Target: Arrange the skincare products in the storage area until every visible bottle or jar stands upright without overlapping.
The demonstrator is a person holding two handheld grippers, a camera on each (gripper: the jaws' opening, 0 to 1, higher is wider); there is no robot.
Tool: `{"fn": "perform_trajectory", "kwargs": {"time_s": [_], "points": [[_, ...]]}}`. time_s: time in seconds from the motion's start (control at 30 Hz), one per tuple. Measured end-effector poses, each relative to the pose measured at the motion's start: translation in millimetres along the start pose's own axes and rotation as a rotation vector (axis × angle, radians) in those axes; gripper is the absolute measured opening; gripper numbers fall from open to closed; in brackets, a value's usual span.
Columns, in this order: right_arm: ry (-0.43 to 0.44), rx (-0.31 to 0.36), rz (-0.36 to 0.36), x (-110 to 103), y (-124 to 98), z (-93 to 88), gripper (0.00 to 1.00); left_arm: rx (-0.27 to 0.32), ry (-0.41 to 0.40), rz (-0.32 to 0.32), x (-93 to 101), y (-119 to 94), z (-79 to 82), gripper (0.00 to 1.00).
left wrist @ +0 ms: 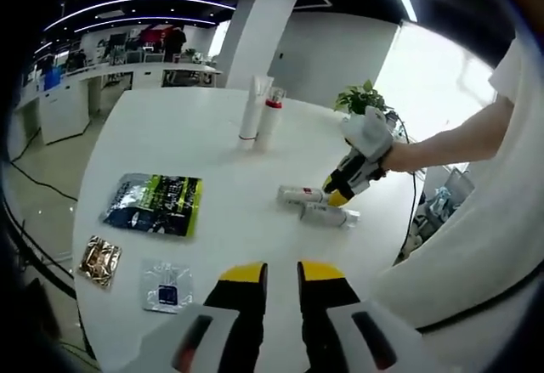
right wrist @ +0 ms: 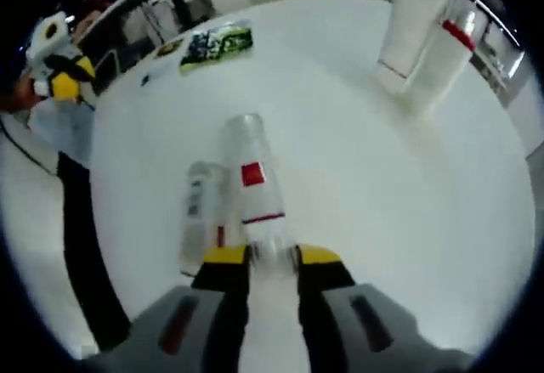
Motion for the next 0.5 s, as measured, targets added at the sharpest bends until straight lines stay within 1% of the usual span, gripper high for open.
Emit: {"fn": "perform_trajectory", "kwargs": {"time_s": [0.03,0.1,0.17,0.23,0.37,0.47,0.5], "points": [[-0.034,-0.002,0.001,0.0,-0.5,-0.6,0.18,0.0,0.0,0.0,-0.2,-0.3,-0.1,0.15],[-0.006,-0.012,0.003,-1.6,-0.3,-0.5,0.17,-0.002,0.001,0.005,-1.4,-0.9,-0.5,0.17],[-0.016,-0.013,0.006,-1.5,-0.4,-0.3,0.16,-0.004,0.005,0.003,-1.7,-1.3,-0.1,0.17],[-0.036,-0.006,-0.006,-1.3,-2.3,1.6,0.15,-0.001,0.01,0.003,-1.9,-1.9,1.0,0.18],[-0.055,0.036,-0.016,1.2,-10.0,10.9,0.15,0.006,0.008,-0.002,-2.3,-2.4,1.7,0.18],[-0.09,0.064,-0.035,3.2,-16.6,18.7,0.15,0.007,0.009,-0.007,-2.4,-1.8,0.8,0.19],[-0.1,0.084,-0.032,2.0,-20.8,24.0,0.15,0.015,0.004,-0.014,-1.7,-1.3,1.9,0.2]]}}
Point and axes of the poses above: the point that each gripper's makers call its tool centre point, and the gripper's own axes: y roughly forward along the fingers, x roughly to its right, z roughly out of its top, the point moved 4 cm from there along -y, roughly backward along the fingers, and after that the axes turned 8 degrees about -z, right-handed, at the moved point
